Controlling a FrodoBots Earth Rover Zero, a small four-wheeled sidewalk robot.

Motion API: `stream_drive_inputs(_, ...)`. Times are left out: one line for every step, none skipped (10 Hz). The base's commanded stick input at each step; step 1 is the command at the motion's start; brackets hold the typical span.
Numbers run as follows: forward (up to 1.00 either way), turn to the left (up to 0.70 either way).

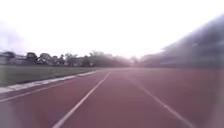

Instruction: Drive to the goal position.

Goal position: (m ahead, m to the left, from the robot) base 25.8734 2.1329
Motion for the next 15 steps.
stream_drive_inputs(0.7, 0.0)
stream_drive_inputs(0.7, 0.0)
stream_drive_inputs(0.7, 0.0)
stream_drive_inputs(0.7, 0.0)
stream_drive_inputs(0.7, 0.0)
stream_drive_inputs(0.7, 0.0)
stream_drive_inputs(0.7, 0.0)
stream_drive_inputs(0.7, 0.0)
stream_drive_inputs(0.7, -0.02)
stream_drive_inputs(0.7, -0.05)
stream_drive_inputs(0.7, -0.33)
stream_drive_inputs(0.7, -0.33)
stream_drive_inputs(0.7, -0.33)
stream_drive_inputs(0.7, -0.2)
stream_drive_inputs(0.7, -0.16)
